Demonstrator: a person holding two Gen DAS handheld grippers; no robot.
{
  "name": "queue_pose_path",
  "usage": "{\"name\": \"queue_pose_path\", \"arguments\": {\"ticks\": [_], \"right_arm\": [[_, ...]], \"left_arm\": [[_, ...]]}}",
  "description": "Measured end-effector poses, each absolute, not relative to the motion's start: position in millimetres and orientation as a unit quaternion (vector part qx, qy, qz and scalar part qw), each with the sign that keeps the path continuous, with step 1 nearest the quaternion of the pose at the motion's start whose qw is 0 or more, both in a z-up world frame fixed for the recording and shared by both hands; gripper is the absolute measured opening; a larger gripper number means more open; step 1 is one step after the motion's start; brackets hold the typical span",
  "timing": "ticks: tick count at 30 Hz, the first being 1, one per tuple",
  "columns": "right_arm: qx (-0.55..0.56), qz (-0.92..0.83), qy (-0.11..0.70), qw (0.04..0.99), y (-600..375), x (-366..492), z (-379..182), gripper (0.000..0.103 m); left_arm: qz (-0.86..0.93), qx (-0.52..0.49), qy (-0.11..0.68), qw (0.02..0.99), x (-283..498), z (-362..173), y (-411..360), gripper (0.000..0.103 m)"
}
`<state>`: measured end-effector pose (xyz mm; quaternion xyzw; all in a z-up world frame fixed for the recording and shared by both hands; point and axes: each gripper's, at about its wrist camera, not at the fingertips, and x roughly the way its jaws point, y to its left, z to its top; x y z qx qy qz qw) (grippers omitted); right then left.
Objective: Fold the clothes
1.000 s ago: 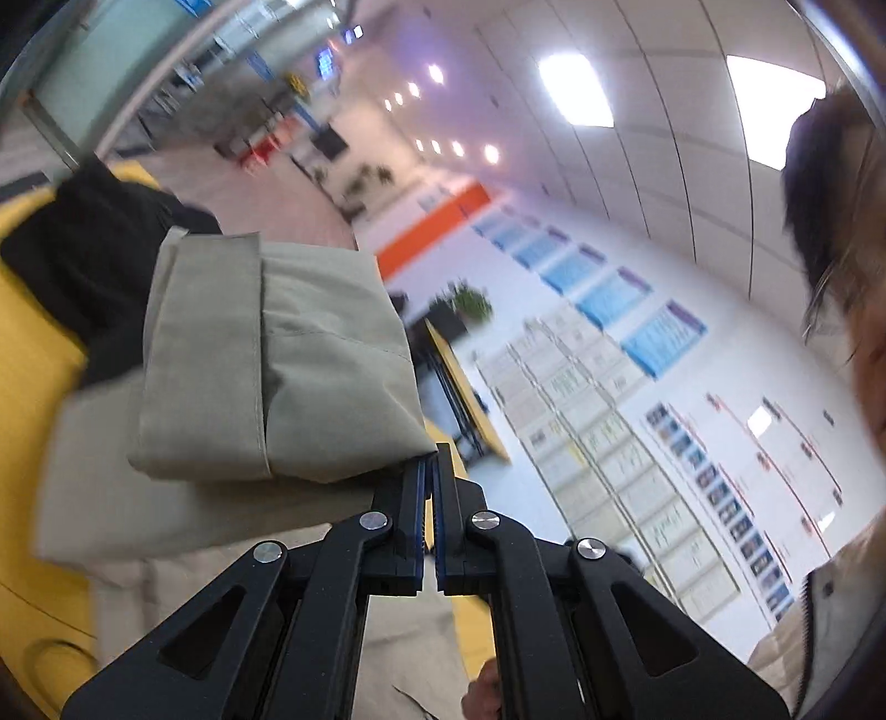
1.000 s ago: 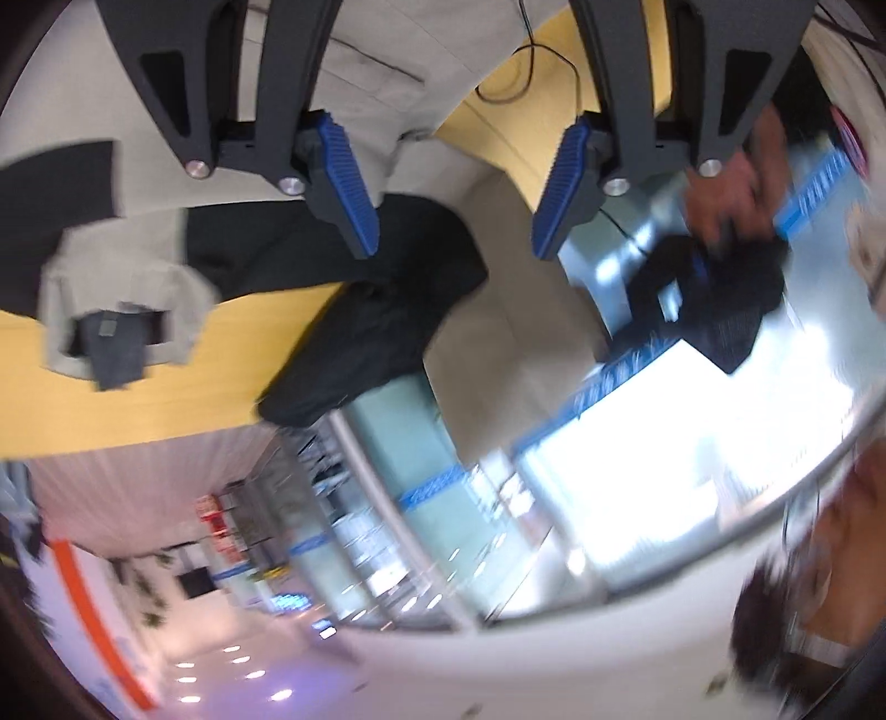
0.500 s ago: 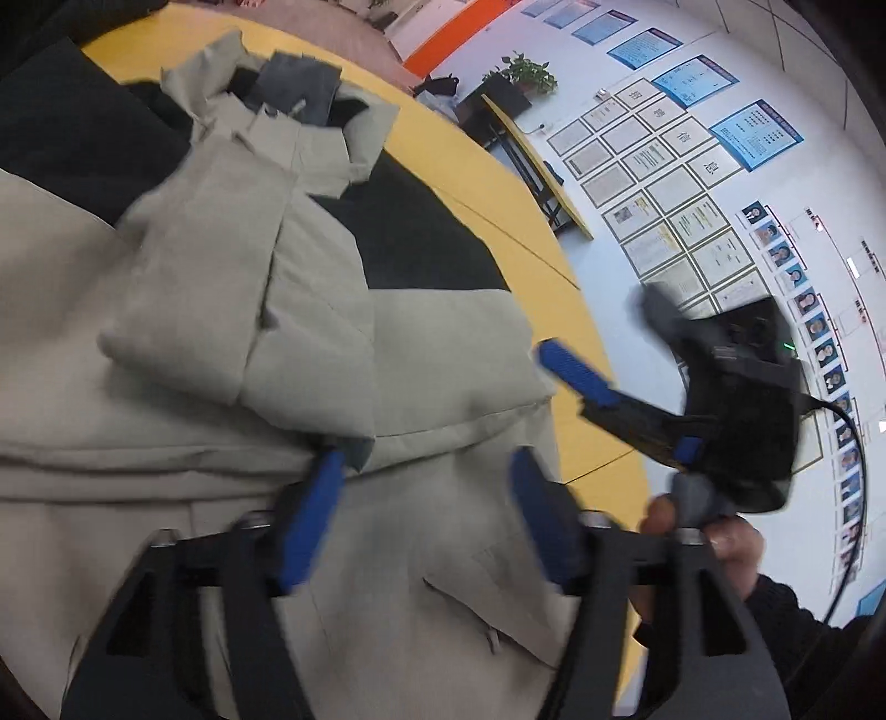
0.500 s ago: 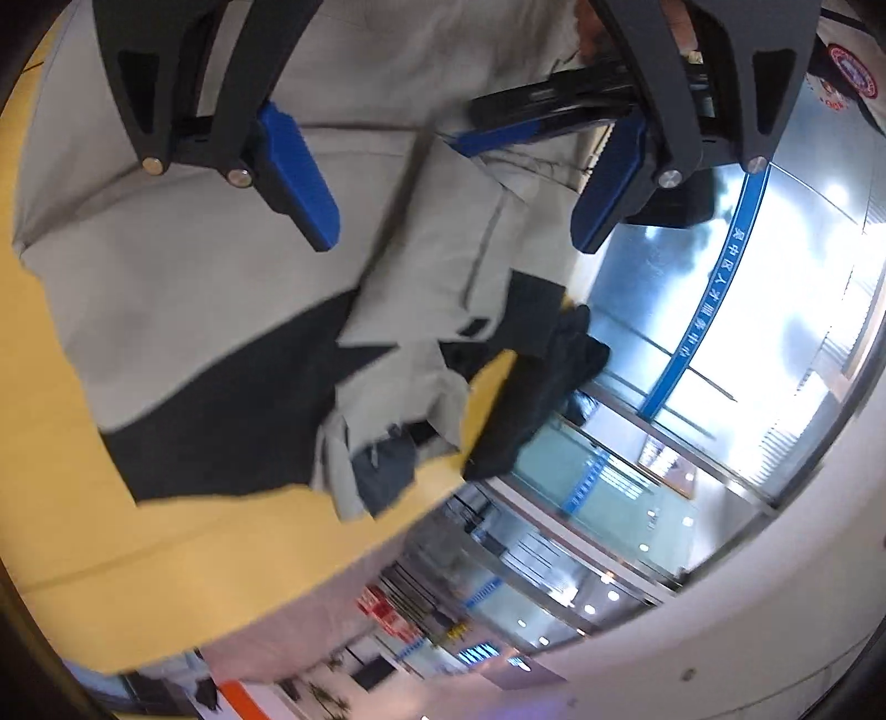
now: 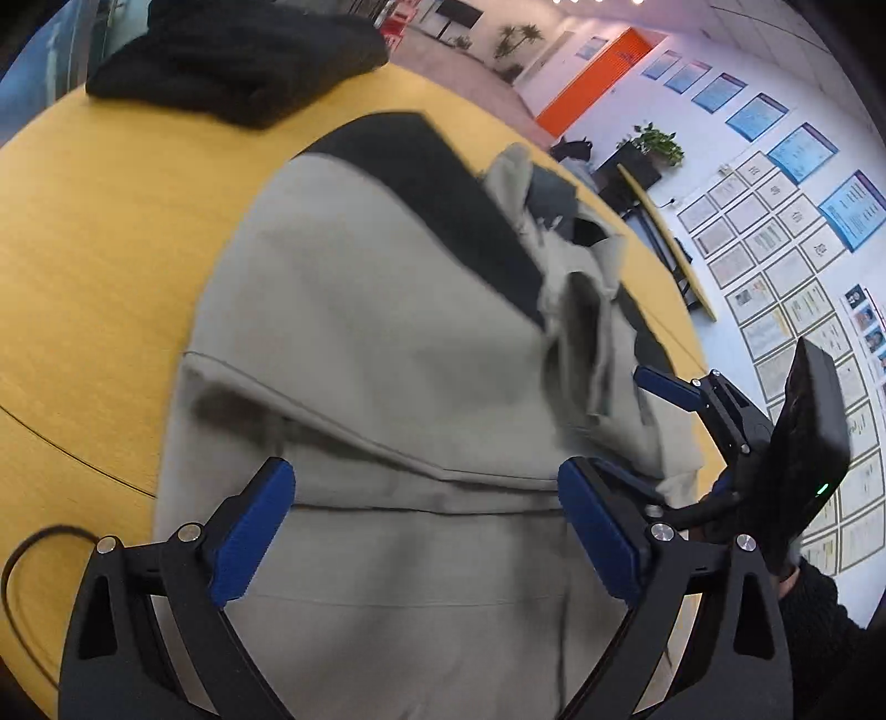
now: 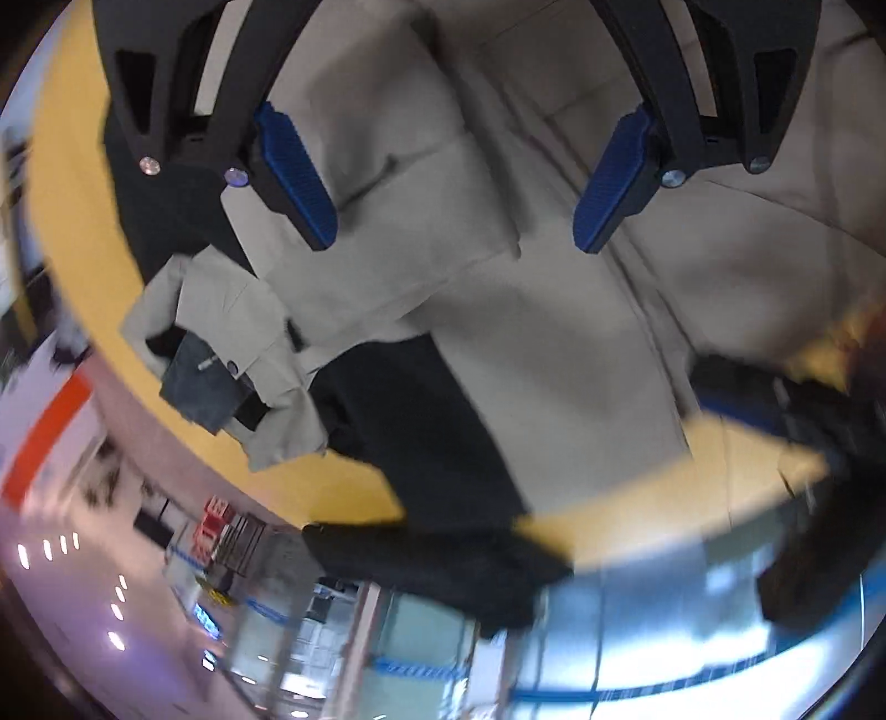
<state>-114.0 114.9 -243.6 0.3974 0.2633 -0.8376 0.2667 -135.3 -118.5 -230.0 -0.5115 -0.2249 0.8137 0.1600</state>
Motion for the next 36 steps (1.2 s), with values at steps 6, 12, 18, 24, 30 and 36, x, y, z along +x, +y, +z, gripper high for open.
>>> {"name": "queue_pose_path", "arguments": {"ticks": [6, 12, 18, 24, 30, 36], "right_arm": [[0.411, -0.882, 0.146, 0.180, 145.4, -129.1, -248.7, 0.036], [0.310, -0.943, 0.044, 0.114, 203.0, -107.2, -184.2, 0.008], [0.269, -0.960, -0.075, -0.010, 308.3, -56.1, -163.7, 0.009], [0.364, -0.901, -0.227, -0.057, 400.1, -36.3, -265.1, 0.009], [0.344, -0.886, -0.307, -0.055, 439.2, -21.9, -275.2, 0.009], [0.346, -0.900, -0.262, 0.035, 420.4, -55.8, -250.9, 0.084]], "left_arm": [[0.811, -0.494, -0.251, 0.187, -151.3, -245.3, -121.5, 0.097], [0.816, -0.479, -0.269, 0.179, -158.9, -252.0, -134.0, 0.097], [0.828, -0.470, -0.263, 0.158, -163.5, -254.1, -144.2, 0.097], [0.848, -0.469, -0.198, 0.148, -166.2, -253.4, -135.5, 0.097], [0.863, -0.469, -0.136, 0.131, -171.3, -255.4, -121.1, 0.097], [0.861, -0.467, -0.146, 0.139, -174.8, -257.4, -111.4, 0.098]]}}
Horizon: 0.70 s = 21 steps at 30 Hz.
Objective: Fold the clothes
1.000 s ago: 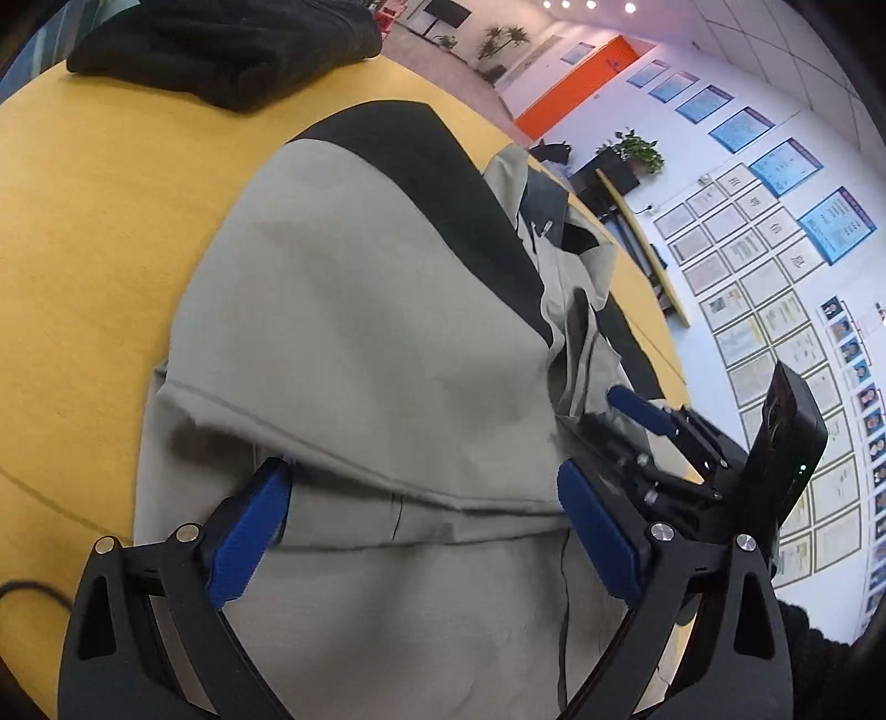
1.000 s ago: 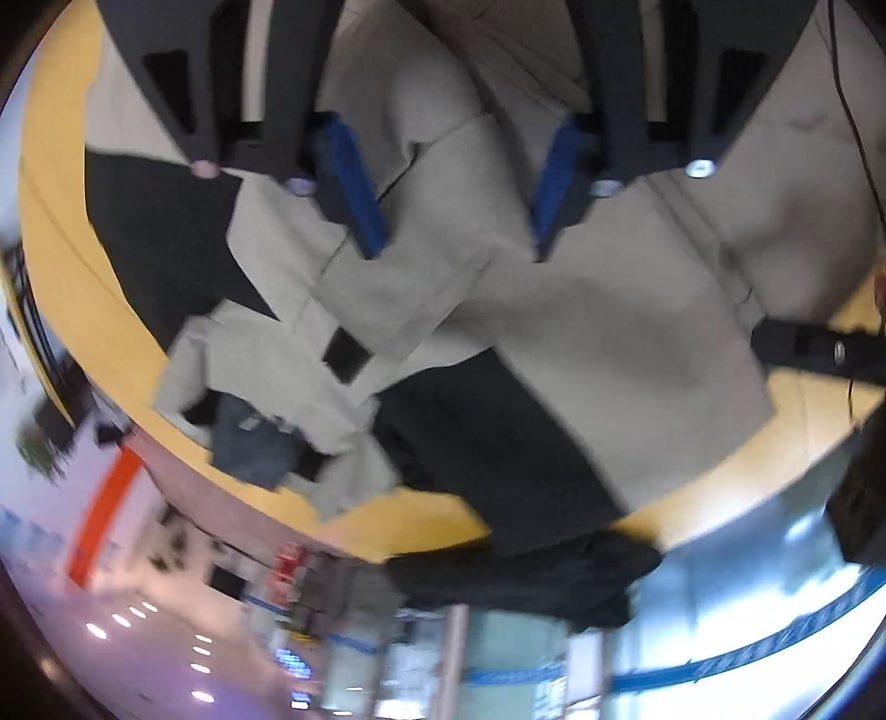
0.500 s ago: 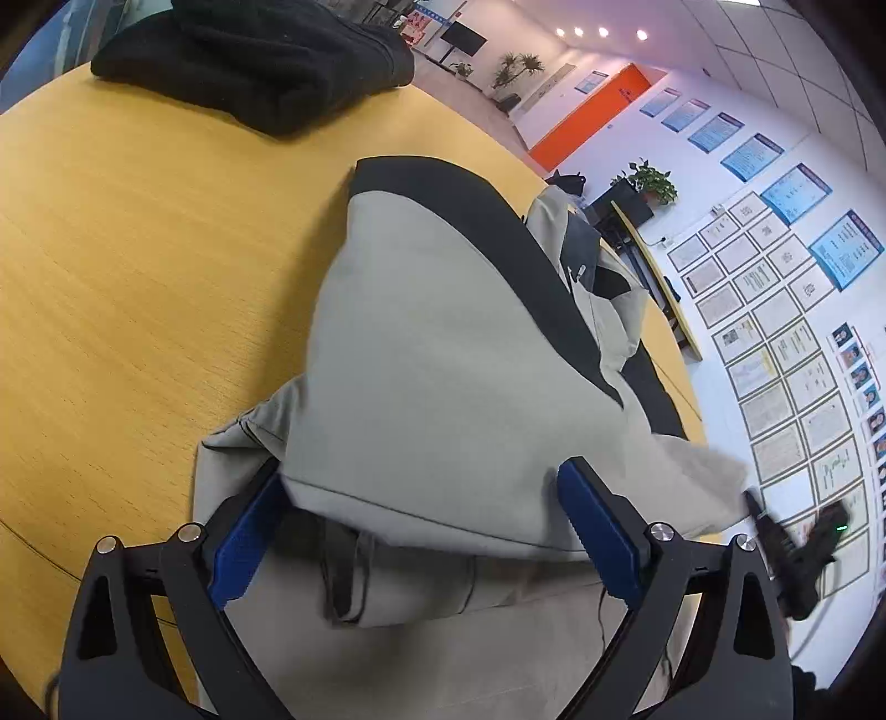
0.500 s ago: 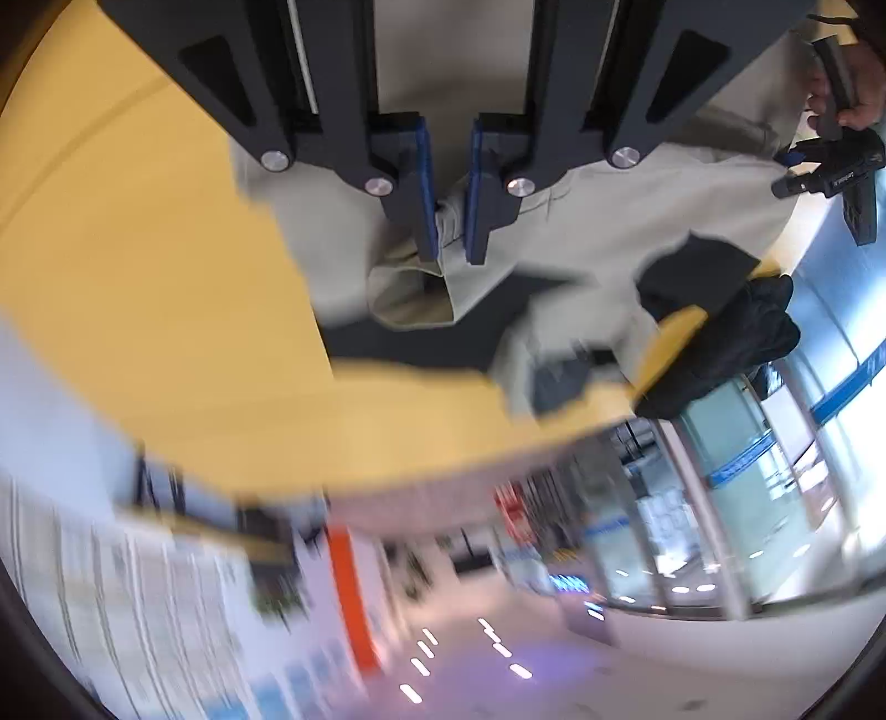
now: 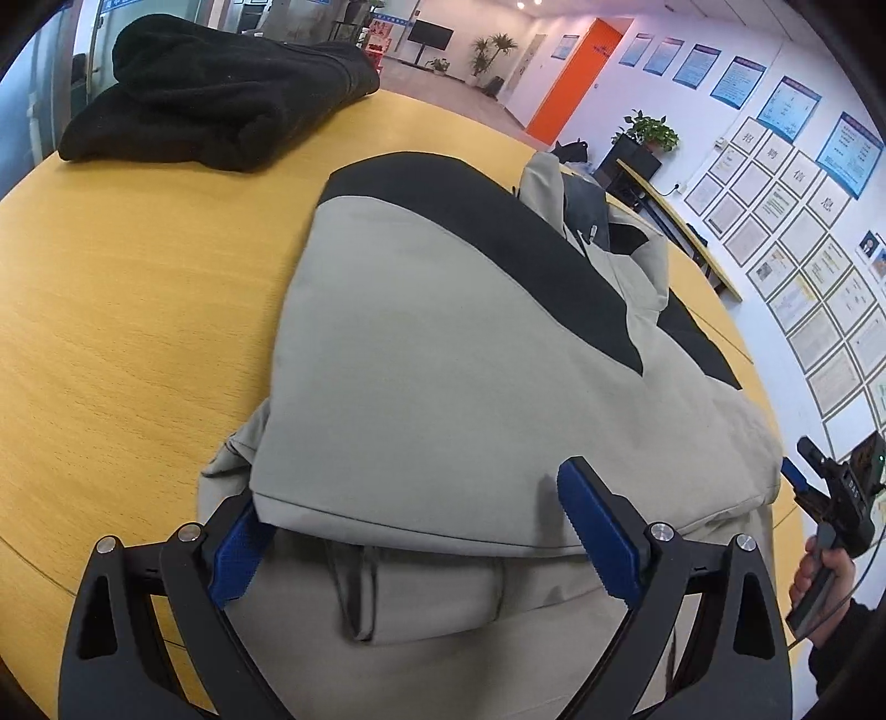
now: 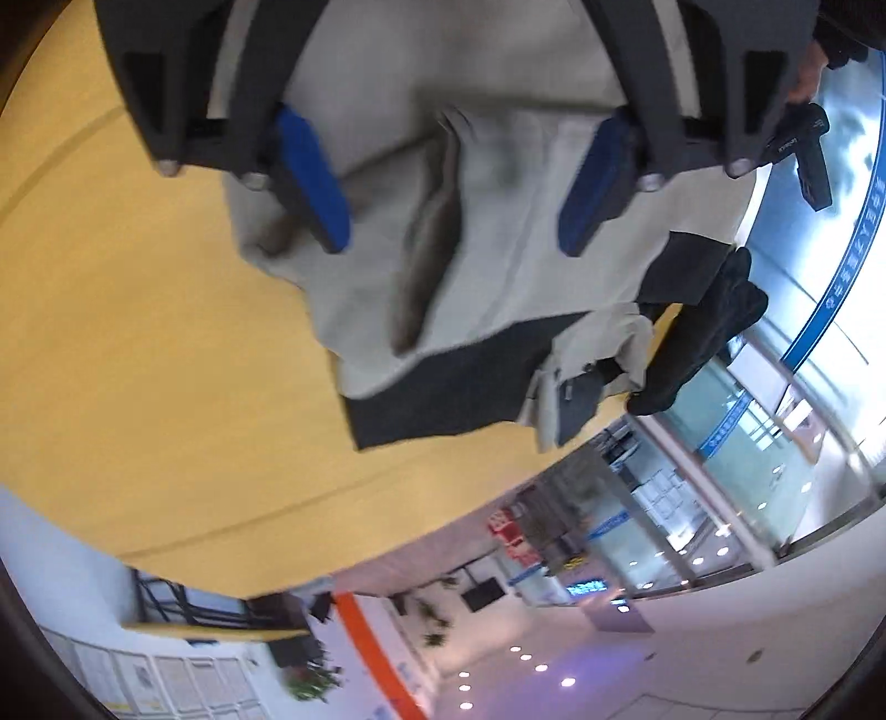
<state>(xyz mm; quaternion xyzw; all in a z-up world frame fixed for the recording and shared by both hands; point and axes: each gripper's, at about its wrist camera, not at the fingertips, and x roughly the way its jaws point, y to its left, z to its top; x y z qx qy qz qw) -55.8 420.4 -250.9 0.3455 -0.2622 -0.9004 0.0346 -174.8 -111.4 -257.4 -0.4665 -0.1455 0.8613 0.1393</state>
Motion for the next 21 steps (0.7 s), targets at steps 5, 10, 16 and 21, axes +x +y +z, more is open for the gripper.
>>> {"name": "queue_pose_path", "arguments": {"ticks": [5, 10, 16, 21], "right_arm": [[0.420, -0.870, -0.249, 0.062, 397.7, -111.5, -272.8, 0.030], [0.344, -0.909, -0.225, 0.072, 384.2, -91.0, -216.7, 0.003], [0.333, -0.915, -0.229, 0.007, 423.9, -76.2, -205.7, 0.002], [0.412, -0.885, -0.215, -0.014, 436.3, -88.0, -260.8, 0.002]], "left_arm": [[0.863, -0.463, -0.146, 0.141, -178.0, -260.0, -105.4, 0.099], [0.867, -0.457, -0.140, 0.140, -177.5, -260.4, -109.0, 0.099], [0.868, -0.455, -0.146, 0.135, -179.5, -260.2, -115.9, 0.099], [0.871, -0.454, -0.134, 0.131, -177.3, -259.9, -122.3, 0.090]]}}
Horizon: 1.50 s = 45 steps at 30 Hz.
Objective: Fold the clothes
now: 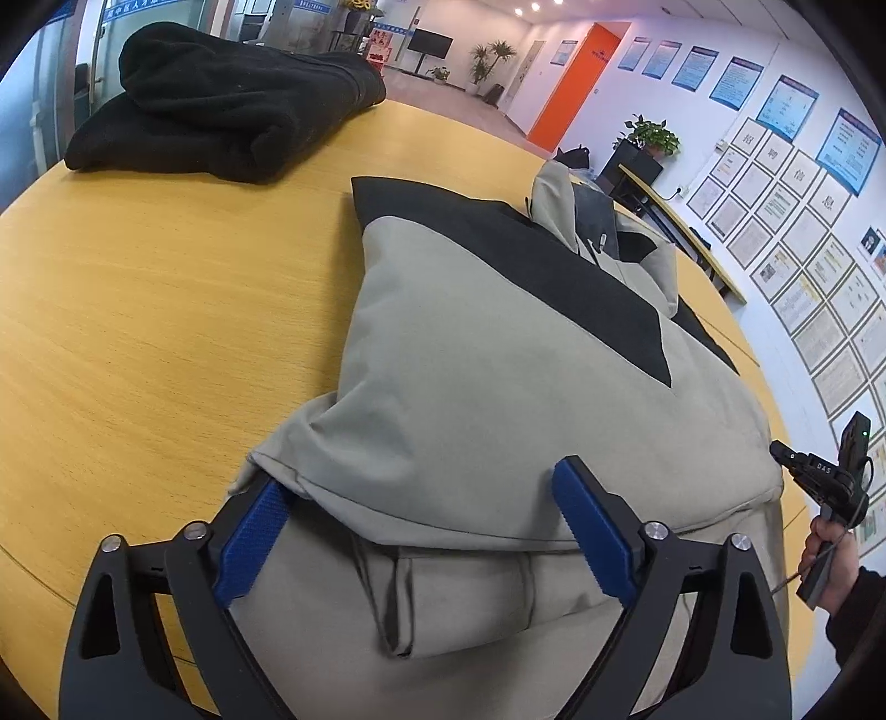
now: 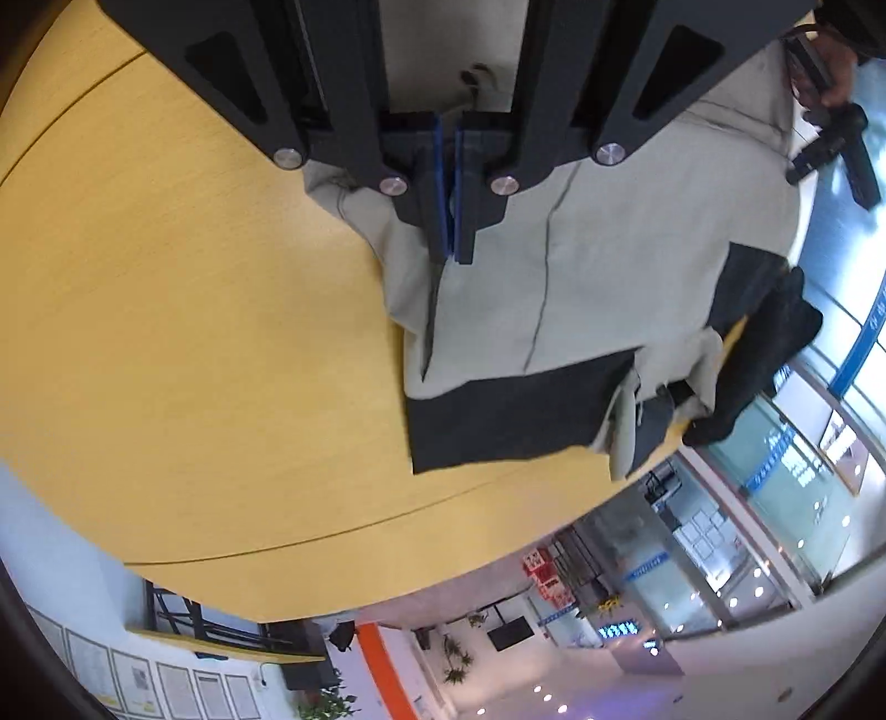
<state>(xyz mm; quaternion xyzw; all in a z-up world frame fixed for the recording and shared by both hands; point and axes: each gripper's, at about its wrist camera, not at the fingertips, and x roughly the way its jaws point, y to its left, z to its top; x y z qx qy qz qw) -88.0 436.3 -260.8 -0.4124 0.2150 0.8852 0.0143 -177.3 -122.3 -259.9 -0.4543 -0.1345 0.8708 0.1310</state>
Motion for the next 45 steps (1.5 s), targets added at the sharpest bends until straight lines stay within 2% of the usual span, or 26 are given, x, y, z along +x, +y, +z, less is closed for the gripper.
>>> {"name": "queue_pose_path", "arguments": {"ticks": [4, 7, 8, 9, 10, 11, 13, 15, 17, 18, 21, 24, 26, 30, 33, 36, 37, 38, 39, 41, 45], "right_arm": [[-0.432, 0.878, 0.208, 0.020, 435.2, -92.1, -263.5, 0.002], [-0.456, 0.870, 0.182, 0.032, 433.5, -90.6, -252.4, 0.004], [-0.458, 0.870, 0.178, 0.037, 434.6, -82.3, -246.5, 0.009], [-0.458, 0.872, 0.170, 0.043, 433.9, -78.0, -235.8, 0.014], [-0.448, 0.881, 0.149, 0.036, 423.6, -79.0, -219.6, 0.026], [-0.437, 0.890, 0.127, 0.030, 413.3, -79.9, -203.5, 0.043], [-0.416, 0.905, 0.085, 0.014, 391.6, -83.1, -171.6, 0.062], [-0.399, 0.913, 0.050, -0.074, 344.2, -114.8, -148.7, 0.071], [-0.378, 0.912, 0.014, -0.162, 296.8, -146.5, -125.9, 0.085], [-0.367, 0.907, -0.002, -0.206, 273.0, -163.6, -115.5, 0.086], [-0.384, 0.863, 0.015, -0.328, 208.3, -245.5, -128.3, 0.086], [-0.449, 0.801, 0.037, -0.395, 147.6, -325.1, -169.7, 0.086], [-0.485, 0.772, 0.000, -0.411, 102.0, -359.8, -198.7, 0.083], [-0.543, 0.731, -0.055, -0.410, 49.0, -389.9, -251.7, 0.083], [-0.570, 0.716, -0.054, -0.399, 37.1, -408.4, -280.5, 0.083], [-0.582, 0.705, -0.036, -0.404, 39.9, -414.9, -288.1, 0.079], [-0.587, 0.695, -0.017, -0.415, 41.9, -416.8, -289.3, 0.062], [-0.593, 0.687, -0.002, -0.421, 43.3, -417.2, -290.1, 0.029], [-0.593, 0.685, 0.007, -0.424, 44.1, -417.6, -290.9, 0.018], [-0.565, 0.699, 0.042, -0.438, 50.2, -414.4, -280.8, 0.005], [-0.488, 0.753, 0.106, -0.429, 73.6, -413.9, -256.0, 0.002]], "left_arm": [[0.873, -0.453, -0.136, 0.117, -173.2, -259.1, -133.0, 0.077], [0.874, -0.459, -0.121, 0.099, -166.7, -257.4, -137.4, 0.081], [0.875, -0.458, -0.120, 0.099, -163.0, -255.6, -138.7, 0.086], [0.878, -0.452, -0.118, 0.109, -158.4, -250.6, -139.6, 0.086], [0.881, -0.441, -0.116, 0.124, -153.2, -243.8, -140.3, 0.086], [0.884, -0.430, -0.114, 0.140, -148.1, -237.0, -141.0, 0.089], [0.894, -0.404, -0.100, 0.166, -139.3, -221.4, -141.4, 0.097], [0.906, -0.373, -0.083, 0.179, -140.6, -207.6, -142.0, 0.102], [0.909, -0.358, -0.080, 0.197, -153.9, -201.6, -143.8, 0.103], [0.906, -0.356, -0.082, 0.213, -163.5, -201.7, -143.8, 0.103], [0.886, -0.372, -0.076, 0.266, -183.8, -208.9, -131.1, 0.102], [0.869, -0.398, -0.019, 0.293, -186.6, -226.6, -103.7, 0.103], [0.859, -0.430, -0.012, 0.279, -185.5, -245.2, -96.5, 0.102], [0.863, -0.428, 0.006, 0.268, -172.1, -252.0, -90.1, 0.102], [0.865, -0.432, 0.042, 0.252, -168.4, -253.9, -79.6, 0.103], [0.868, -0.429, 0.063, 0.241, -164.9, -255.5, -71.4, 0.103], [0.870, -0.427, 0.061, 0.239, -163.9, -255.0, -71.5, 0.103], [0.871, -0.425, 0.056, 0.239, -163.3, -254.3, -73.2, 0.103], [0.872, -0.425, 0.049, 0.240, -162.7, -253.5, -75.3, 0.103], [0.871, -0.428, 0.037, 0.239, -161.4, -253.3, -80.3, 0.103], [0.871, -0.434, 0.021, 0.231, -154.7, -256.2, -86.5, 0.103]]}}
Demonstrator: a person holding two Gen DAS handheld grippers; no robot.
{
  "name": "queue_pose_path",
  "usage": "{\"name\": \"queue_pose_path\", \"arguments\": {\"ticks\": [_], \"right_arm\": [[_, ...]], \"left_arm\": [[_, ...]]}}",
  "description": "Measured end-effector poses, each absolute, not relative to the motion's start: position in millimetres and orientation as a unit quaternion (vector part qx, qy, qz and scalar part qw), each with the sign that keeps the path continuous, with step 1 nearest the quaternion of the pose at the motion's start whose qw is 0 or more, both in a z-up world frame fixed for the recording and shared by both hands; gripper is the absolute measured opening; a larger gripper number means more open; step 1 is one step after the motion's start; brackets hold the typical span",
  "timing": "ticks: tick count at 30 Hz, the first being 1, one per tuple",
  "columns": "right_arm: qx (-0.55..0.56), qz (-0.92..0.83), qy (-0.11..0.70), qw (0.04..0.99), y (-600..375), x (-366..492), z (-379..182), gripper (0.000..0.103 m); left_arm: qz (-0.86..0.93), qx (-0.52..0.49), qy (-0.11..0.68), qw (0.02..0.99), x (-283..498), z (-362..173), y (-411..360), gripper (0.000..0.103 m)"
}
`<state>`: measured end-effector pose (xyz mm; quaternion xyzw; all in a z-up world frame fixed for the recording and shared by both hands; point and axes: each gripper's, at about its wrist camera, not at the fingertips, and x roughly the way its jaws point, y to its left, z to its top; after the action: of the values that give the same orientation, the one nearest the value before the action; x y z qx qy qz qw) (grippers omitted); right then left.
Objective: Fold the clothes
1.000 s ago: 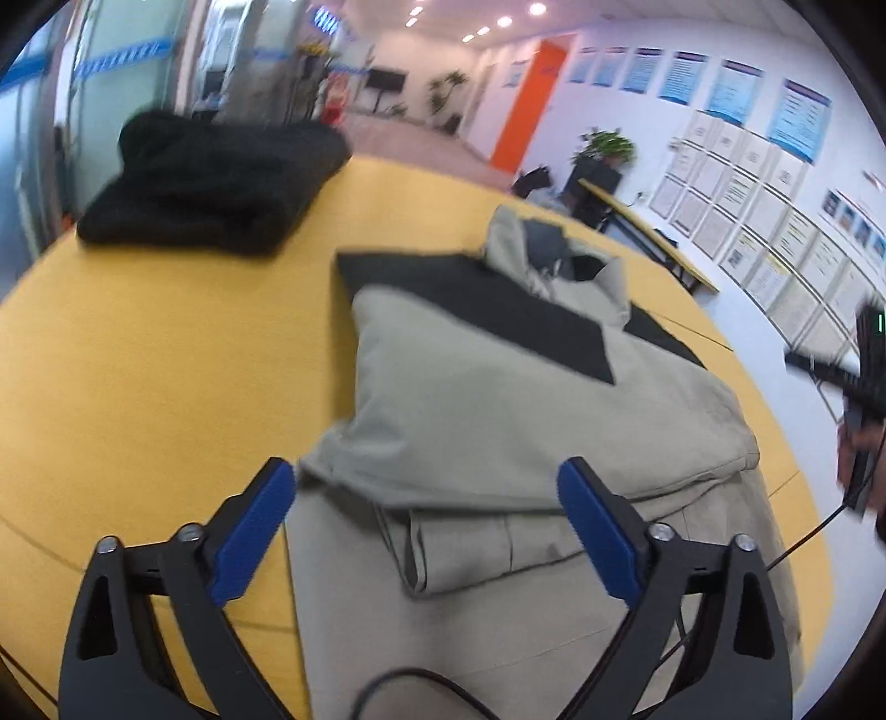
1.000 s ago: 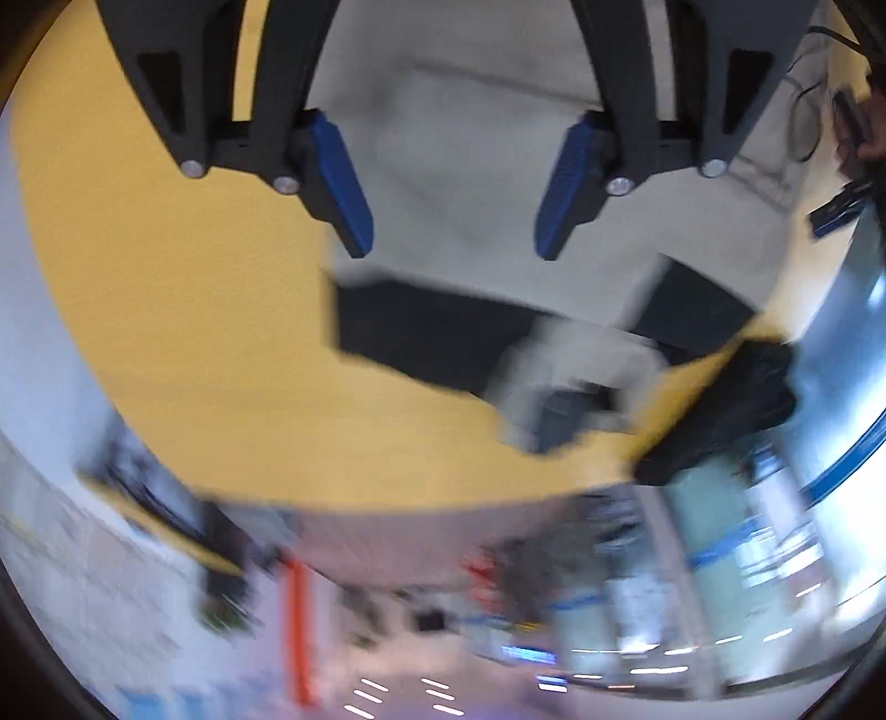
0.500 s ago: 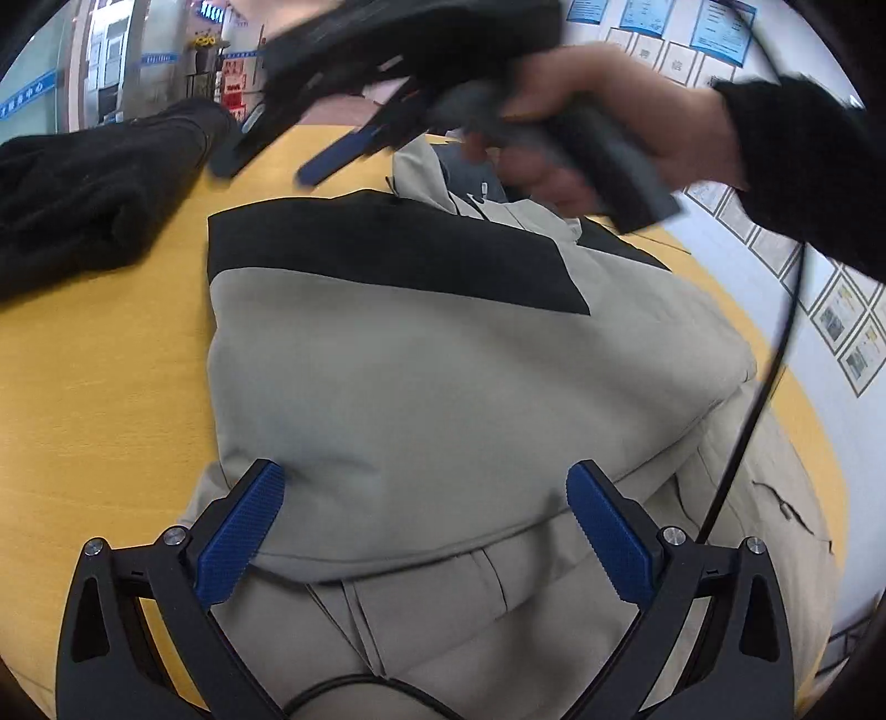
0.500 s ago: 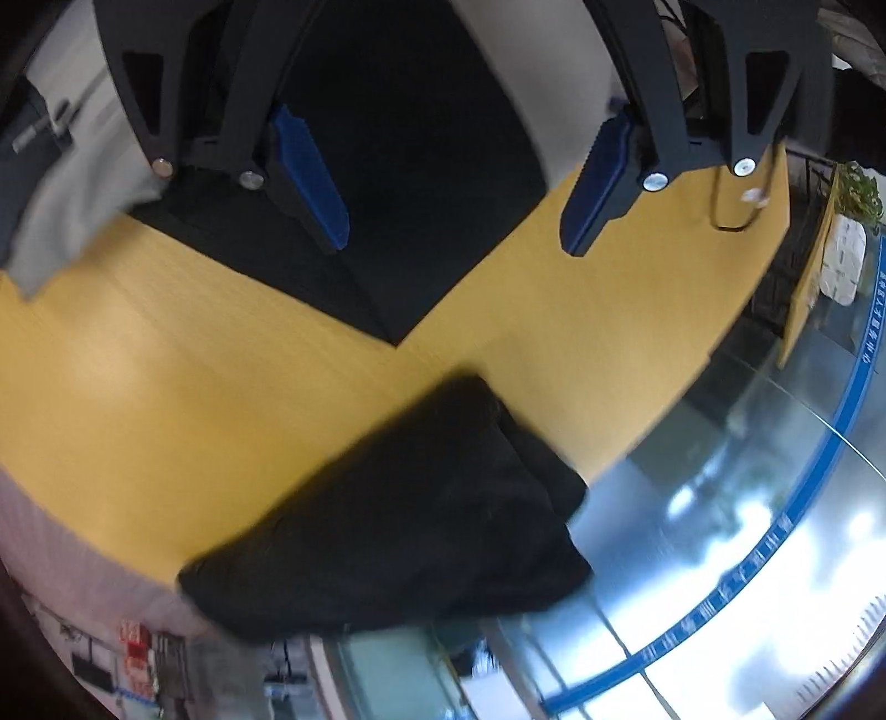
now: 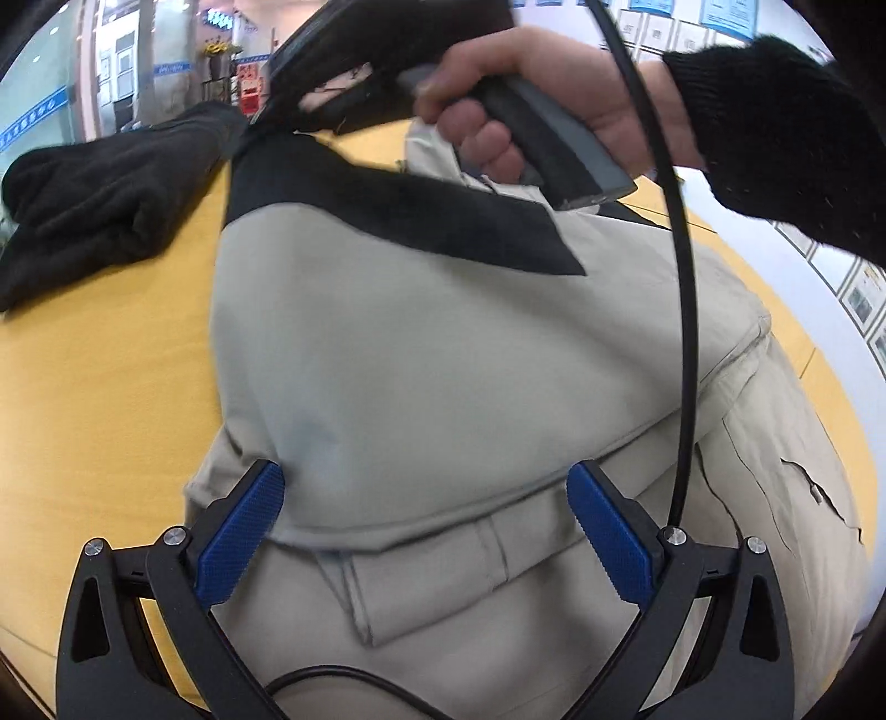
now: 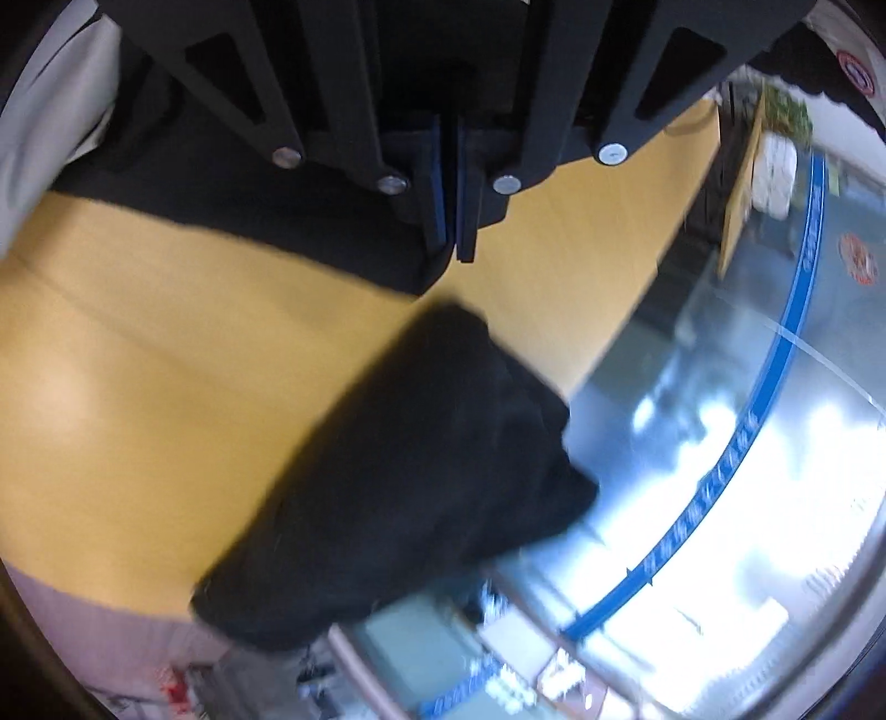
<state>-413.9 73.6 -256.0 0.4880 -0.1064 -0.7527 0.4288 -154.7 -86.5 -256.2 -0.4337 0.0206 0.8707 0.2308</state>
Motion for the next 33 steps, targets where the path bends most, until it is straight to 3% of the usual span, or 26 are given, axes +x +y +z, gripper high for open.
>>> {"name": "queue_pose_path", "arguments": {"ticks": [3, 7, 10, 14, 17, 22, 25, 27, 28, 31, 33], "right_arm": [[0.454, -0.795, -0.121, 0.384, 93.3, -421.4, -250.7, 0.000], [0.488, -0.786, -0.114, 0.362, 95.2, -425.1, -262.7, 0.002], [0.503, -0.770, -0.049, 0.390, 70.0, -392.0, -249.4, 0.016], [0.453, -0.768, 0.072, 0.447, 35.9, -312.2, -209.8, 0.061], [0.395, -0.749, 0.217, 0.485, 5.7, -242.2, -201.9, 0.066], [0.316, -0.678, 0.444, 0.494, -33.0, -141.9, -253.6, 0.066], [0.290, -0.651, 0.512, 0.479, -51.3, -117.9, -288.1, 0.063], [0.286, -0.646, 0.539, 0.459, -62.0, -116.9, -305.7, 0.046], [0.294, -0.653, 0.541, 0.441, -66.4, -124.8, -310.1, 0.028], [0.294, -0.682, 0.531, 0.407, -64.9, -146.8, -301.5, 0.014], [0.280, -0.699, 0.530, 0.391, -66.3, -149.0, -302.4, 0.010]], "left_arm": [[0.869, -0.438, 0.003, 0.230, -151.0, -258.9, -92.9, 0.103], [0.868, -0.443, -0.003, 0.223, -146.3, -253.5, -99.9, 0.103], [0.867, -0.445, -0.013, 0.224, -142.1, -250.4, -113.3, 0.103], [0.867, -0.449, -0.033, 0.216, -125.6, -248.6, -126.4, 0.103], [0.872, -0.434, -0.045, 0.221, -102.6, -238.8, -144.1, 0.103], [0.885, -0.412, -0.066, 0.205, -74.7, -224.9, -173.9, 0.103], [0.892, -0.402, -0.089, 0.187, -58.8, -213.5, -196.1, 0.103], [0.896, -0.396, -0.103, 0.173, -50.0, -206.3, -213.1, 0.103], [0.898, -0.393, -0.107, 0.167, -48.0, -204.1, -218.0, 0.103], [0.903, -0.383, -0.117, 0.153, -45.6, -200.7, -226.6, 0.103], [0.903, -0.383, -0.126, 0.149, -45.3, -202.2, -229.6, 0.103]]}}
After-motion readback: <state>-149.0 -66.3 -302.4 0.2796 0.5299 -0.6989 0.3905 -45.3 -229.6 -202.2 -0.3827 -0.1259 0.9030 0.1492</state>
